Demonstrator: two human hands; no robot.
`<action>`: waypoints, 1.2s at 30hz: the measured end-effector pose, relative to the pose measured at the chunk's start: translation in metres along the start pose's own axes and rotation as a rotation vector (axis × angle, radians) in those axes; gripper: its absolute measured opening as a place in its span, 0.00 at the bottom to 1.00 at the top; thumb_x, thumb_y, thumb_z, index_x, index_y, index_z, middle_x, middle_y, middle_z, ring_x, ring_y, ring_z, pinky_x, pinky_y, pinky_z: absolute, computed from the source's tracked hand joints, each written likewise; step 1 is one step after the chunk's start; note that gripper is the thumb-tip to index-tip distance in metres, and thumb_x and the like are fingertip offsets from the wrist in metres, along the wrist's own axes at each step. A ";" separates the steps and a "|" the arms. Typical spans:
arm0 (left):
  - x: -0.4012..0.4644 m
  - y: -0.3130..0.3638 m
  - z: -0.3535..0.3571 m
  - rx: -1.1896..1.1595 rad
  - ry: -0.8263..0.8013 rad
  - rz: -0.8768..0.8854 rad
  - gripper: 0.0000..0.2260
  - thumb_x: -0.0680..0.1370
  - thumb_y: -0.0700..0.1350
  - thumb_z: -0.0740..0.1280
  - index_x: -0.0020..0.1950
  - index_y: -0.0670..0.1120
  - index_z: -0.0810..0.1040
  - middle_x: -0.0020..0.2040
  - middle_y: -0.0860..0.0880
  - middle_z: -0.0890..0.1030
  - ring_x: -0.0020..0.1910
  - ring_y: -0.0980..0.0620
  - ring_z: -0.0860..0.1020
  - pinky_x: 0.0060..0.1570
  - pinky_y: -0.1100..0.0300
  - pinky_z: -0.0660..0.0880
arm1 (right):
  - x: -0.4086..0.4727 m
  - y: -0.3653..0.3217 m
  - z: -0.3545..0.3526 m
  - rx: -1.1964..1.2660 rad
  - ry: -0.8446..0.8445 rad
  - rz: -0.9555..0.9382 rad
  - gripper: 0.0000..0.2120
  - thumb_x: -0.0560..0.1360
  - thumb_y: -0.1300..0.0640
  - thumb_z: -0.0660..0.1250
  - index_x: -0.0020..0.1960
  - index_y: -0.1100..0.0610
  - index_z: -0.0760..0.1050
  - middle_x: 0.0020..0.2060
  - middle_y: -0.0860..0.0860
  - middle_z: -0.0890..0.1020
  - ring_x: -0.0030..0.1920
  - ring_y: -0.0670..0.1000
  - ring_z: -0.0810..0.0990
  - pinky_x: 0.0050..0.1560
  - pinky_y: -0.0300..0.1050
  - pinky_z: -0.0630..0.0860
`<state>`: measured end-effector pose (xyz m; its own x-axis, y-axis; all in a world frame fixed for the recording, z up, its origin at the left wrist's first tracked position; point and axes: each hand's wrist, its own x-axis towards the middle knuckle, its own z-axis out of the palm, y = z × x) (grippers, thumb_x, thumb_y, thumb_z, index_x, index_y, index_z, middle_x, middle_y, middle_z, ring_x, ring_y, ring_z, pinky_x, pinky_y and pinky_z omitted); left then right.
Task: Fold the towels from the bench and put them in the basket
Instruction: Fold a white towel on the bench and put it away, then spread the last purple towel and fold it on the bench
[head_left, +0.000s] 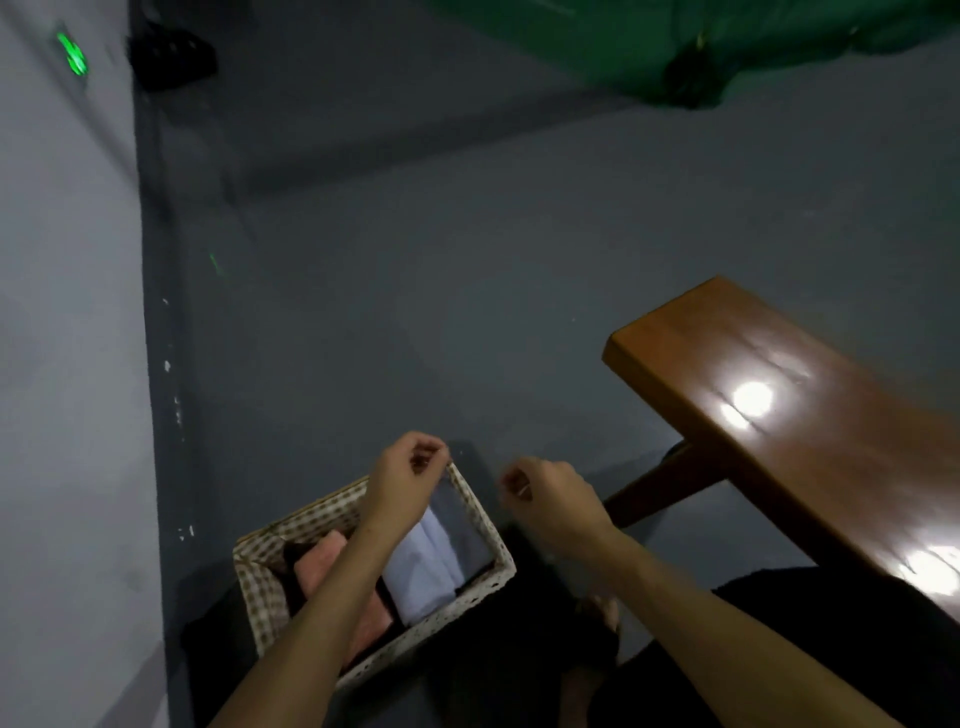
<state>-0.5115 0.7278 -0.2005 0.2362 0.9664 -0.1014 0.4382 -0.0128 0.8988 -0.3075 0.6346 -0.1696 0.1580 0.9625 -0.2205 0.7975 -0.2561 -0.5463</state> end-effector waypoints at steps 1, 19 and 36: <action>-0.004 0.021 0.004 -0.031 -0.012 0.030 0.04 0.81 0.41 0.72 0.49 0.49 0.84 0.43 0.51 0.87 0.44 0.51 0.86 0.49 0.48 0.83 | -0.010 0.001 -0.018 -0.018 0.024 -0.022 0.09 0.79 0.45 0.67 0.56 0.47 0.78 0.50 0.46 0.85 0.53 0.54 0.83 0.50 0.54 0.82; -0.183 0.346 0.277 -0.170 -0.716 0.500 0.04 0.83 0.42 0.70 0.49 0.44 0.82 0.43 0.49 0.87 0.38 0.48 0.85 0.39 0.55 0.81 | -0.337 0.194 -0.259 -0.505 0.641 0.329 0.09 0.79 0.48 0.63 0.52 0.48 0.81 0.47 0.46 0.85 0.47 0.53 0.83 0.39 0.50 0.81; -0.406 0.350 0.554 0.350 -1.194 0.611 0.09 0.75 0.52 0.71 0.42 0.48 0.84 0.38 0.51 0.86 0.39 0.52 0.84 0.42 0.49 0.84 | -0.633 0.403 -0.187 -0.021 0.672 1.334 0.17 0.79 0.36 0.67 0.58 0.47 0.75 0.56 0.52 0.76 0.58 0.58 0.77 0.54 0.50 0.75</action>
<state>0.0262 0.1884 -0.0809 0.9809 -0.0159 -0.1940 0.1482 -0.5849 0.7975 0.0229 -0.0615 -0.0990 0.9854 -0.1116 -0.1288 -0.1396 -0.9620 -0.2348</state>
